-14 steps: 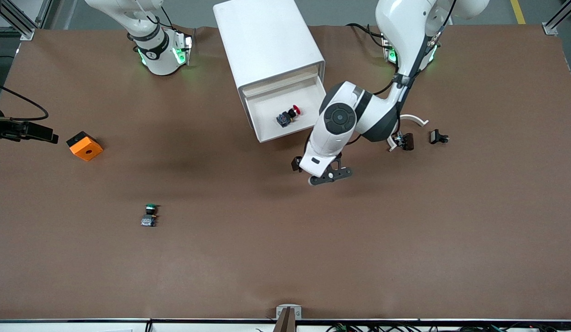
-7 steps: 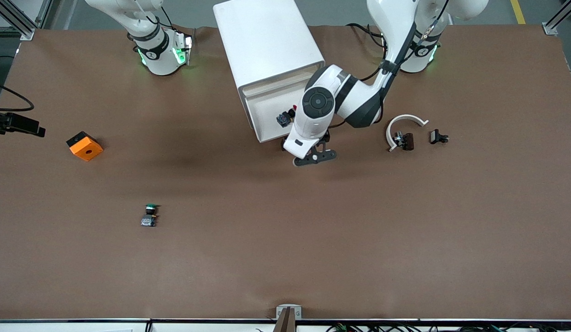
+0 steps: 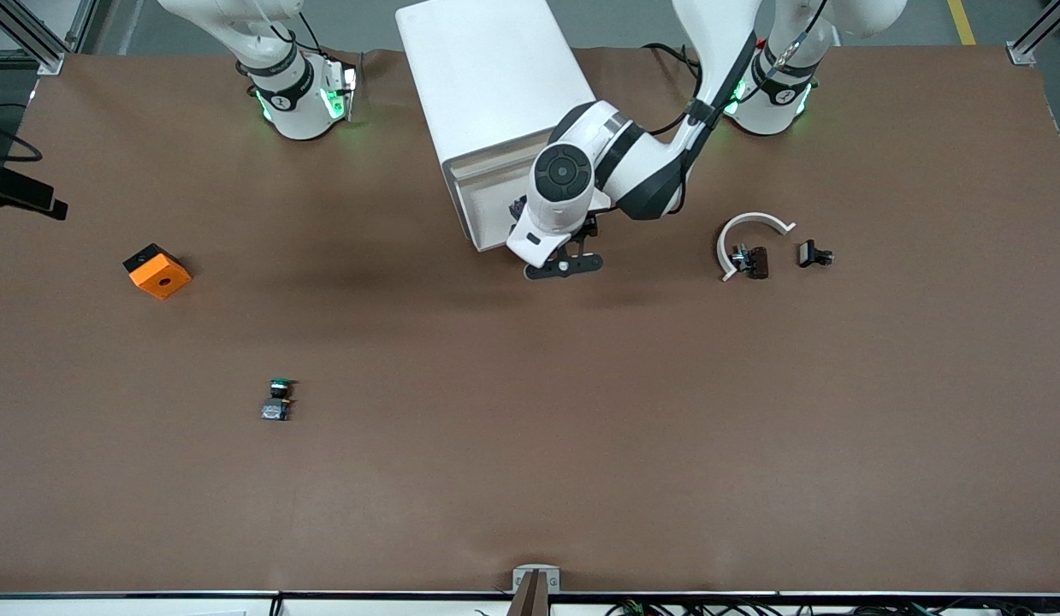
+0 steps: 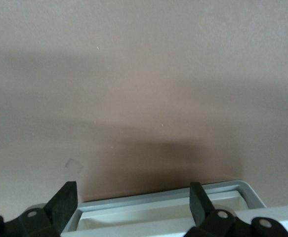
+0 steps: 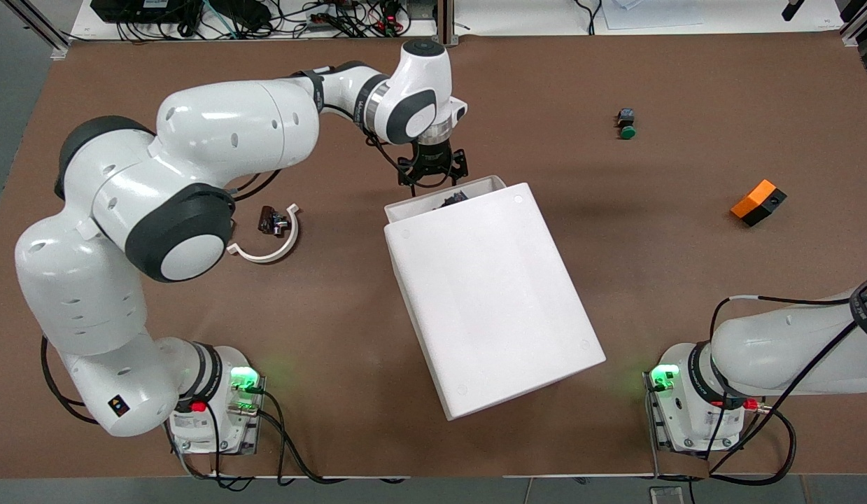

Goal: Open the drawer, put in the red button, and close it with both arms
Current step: 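Push the drawer closed with the left gripper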

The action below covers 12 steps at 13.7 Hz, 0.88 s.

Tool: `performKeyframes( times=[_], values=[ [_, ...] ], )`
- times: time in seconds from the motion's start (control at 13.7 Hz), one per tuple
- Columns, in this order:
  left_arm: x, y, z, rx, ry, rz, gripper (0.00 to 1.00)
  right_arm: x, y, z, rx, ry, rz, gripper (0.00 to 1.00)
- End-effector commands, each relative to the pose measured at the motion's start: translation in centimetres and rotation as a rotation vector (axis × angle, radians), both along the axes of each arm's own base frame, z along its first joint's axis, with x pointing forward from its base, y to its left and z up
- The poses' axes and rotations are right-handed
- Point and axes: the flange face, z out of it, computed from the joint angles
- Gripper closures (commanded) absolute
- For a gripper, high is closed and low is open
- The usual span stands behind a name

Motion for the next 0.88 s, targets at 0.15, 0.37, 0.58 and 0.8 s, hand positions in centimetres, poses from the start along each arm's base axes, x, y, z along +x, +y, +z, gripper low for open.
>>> performKeyframes(
  times=[0.15, 0.37, 0.58, 0.8],
  values=[
    [-2.6, -0.9, 0.8, 0.034, 0.032, 0.001, 0.0, -1.6, 0.6, -0.5, -0.001, -0.012, 0.015, 0.0],
    [-3.8, -1.3, 0.6, 0.049, 0.074, 0.021, 0.0, -2.3, 0.8, -1.1, 0.001, -0.007, 0.018, 0.0],
    [-4.3, -1.6, 0.4, 0.04, 0.112, 0.081, 0.0, -3.7, 1.1, -1.3, 0.001, -0.038, 0.023, 0.0],
    [-5.1, -2.5, 0.7, 0.023, 0.143, 0.118, 0.0, -5.2, 1.9, -1.6, 0.002, -0.079, 0.037, 0.0]
  ],
)
